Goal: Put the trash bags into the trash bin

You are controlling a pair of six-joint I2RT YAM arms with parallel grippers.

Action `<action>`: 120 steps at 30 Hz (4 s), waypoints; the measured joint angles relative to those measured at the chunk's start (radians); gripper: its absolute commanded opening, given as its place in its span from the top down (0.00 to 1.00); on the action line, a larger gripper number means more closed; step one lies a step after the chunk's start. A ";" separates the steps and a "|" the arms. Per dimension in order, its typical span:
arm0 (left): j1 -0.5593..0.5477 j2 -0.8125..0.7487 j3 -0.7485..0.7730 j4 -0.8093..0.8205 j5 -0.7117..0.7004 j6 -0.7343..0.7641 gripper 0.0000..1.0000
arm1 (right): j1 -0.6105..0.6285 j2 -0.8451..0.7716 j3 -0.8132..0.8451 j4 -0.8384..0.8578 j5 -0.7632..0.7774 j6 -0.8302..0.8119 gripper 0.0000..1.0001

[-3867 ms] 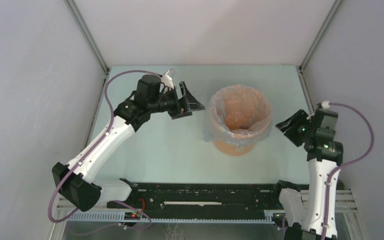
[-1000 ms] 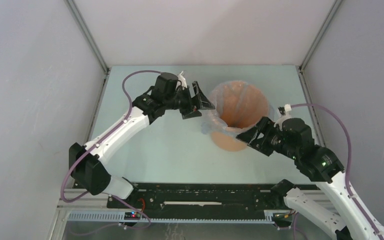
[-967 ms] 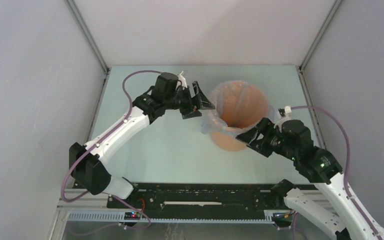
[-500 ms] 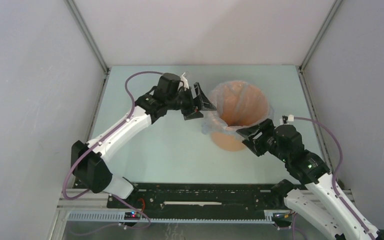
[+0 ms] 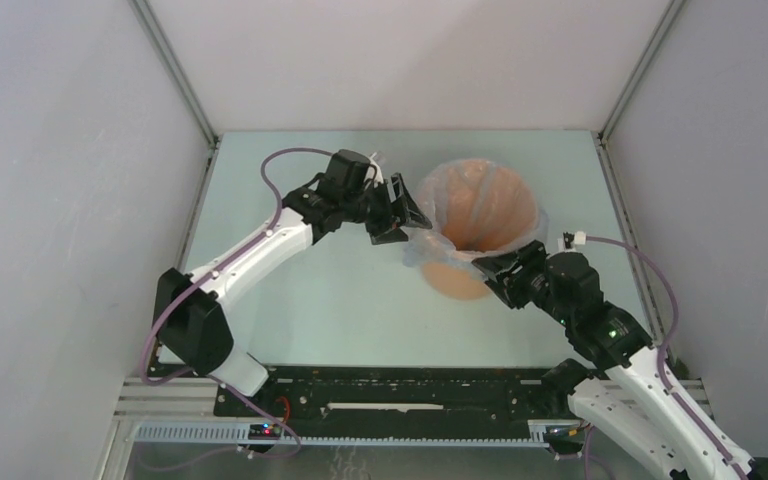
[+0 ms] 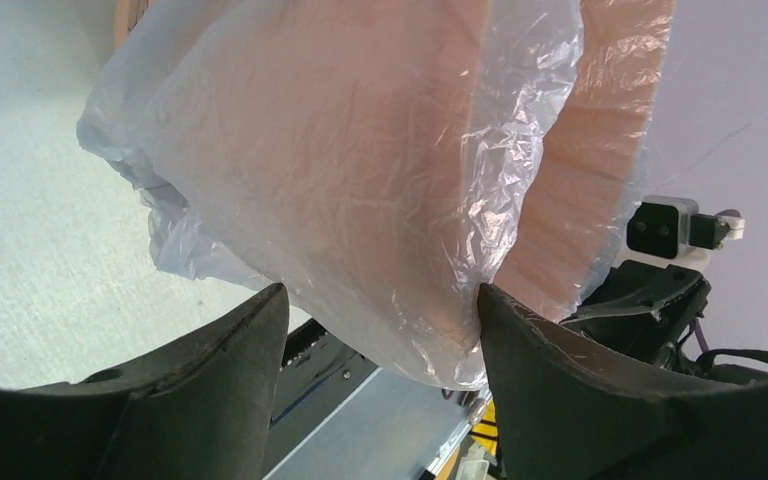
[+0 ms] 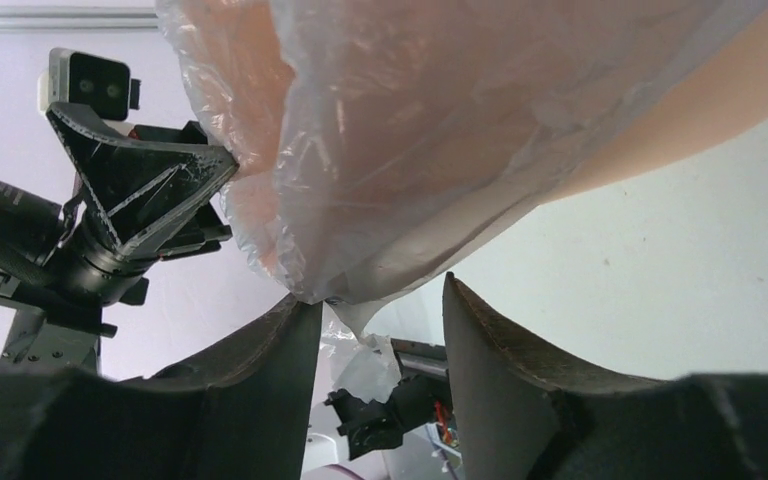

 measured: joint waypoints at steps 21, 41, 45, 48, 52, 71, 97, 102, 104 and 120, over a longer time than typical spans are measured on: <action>-0.002 0.019 0.020 -0.002 -0.014 0.005 0.27 | -0.028 -0.148 -0.132 -0.074 0.014 -0.266 0.41; -0.002 -0.146 0.049 -0.041 -0.053 0.122 0.12 | -0.149 0.108 0.543 -0.364 0.115 -0.669 0.17; -0.002 -0.175 0.049 -0.033 -0.058 0.121 0.12 | -0.378 0.301 0.636 -0.335 0.044 -0.705 0.18; -0.002 -0.179 0.049 -0.034 -0.061 0.121 0.12 | -0.520 0.409 0.642 -0.304 -0.050 -0.745 0.19; -0.002 -0.192 0.047 -0.034 -0.062 0.121 0.11 | -0.566 0.501 0.660 -0.305 -0.119 -0.796 0.19; 0.069 -0.240 -0.067 0.018 -0.068 0.061 0.11 | -0.377 0.522 0.836 -0.495 -0.088 -0.869 0.15; -0.075 0.476 0.052 0.636 0.021 -0.493 0.22 | -0.352 0.152 0.838 -0.666 -0.192 -0.776 0.11; -0.100 0.460 0.064 0.657 0.009 -0.497 0.16 | -0.352 0.149 0.838 -0.695 -0.184 -0.792 0.08; -0.089 0.393 -0.012 0.648 -0.004 -0.482 0.14 | -0.352 0.149 0.838 -0.696 -0.185 -0.800 0.02; 0.024 -0.545 0.090 -0.052 -0.407 0.134 0.00 | -0.352 0.217 0.896 -0.550 -0.190 -0.846 0.00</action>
